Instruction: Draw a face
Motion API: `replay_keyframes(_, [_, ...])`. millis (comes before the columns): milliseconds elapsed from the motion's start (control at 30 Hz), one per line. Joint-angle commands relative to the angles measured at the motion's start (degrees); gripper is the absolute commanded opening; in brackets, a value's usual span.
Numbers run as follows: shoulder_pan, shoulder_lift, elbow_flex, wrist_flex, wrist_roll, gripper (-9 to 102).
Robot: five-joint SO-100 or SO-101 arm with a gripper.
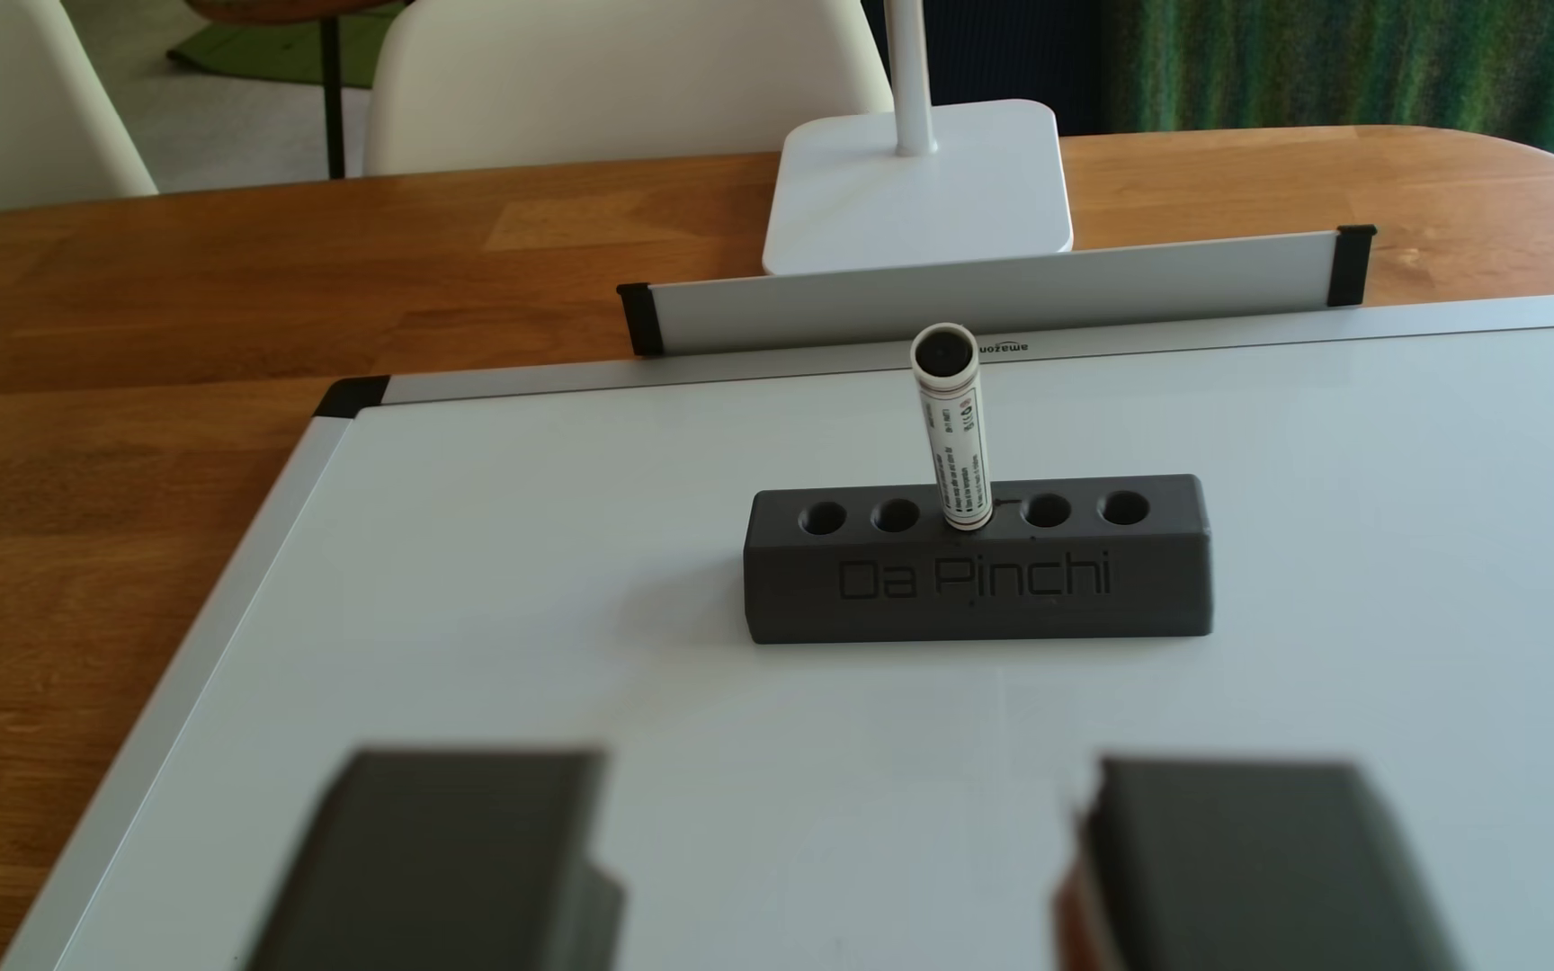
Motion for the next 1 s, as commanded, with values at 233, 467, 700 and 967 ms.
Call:
replay_keyframes(233, [0.26,0.97,-3.16,-3.6,-0.53,99])
replay_keyframes(467, [0.26,-24.87,-23.03,-7.38,-0.53,99])
replay_keyframes(700, [-0.18,-53.0,-46.23,-7.38,-0.53,99])
replay_keyframes(967, [-0.44,-76.73,-60.21,-11.07,-6.33,99])
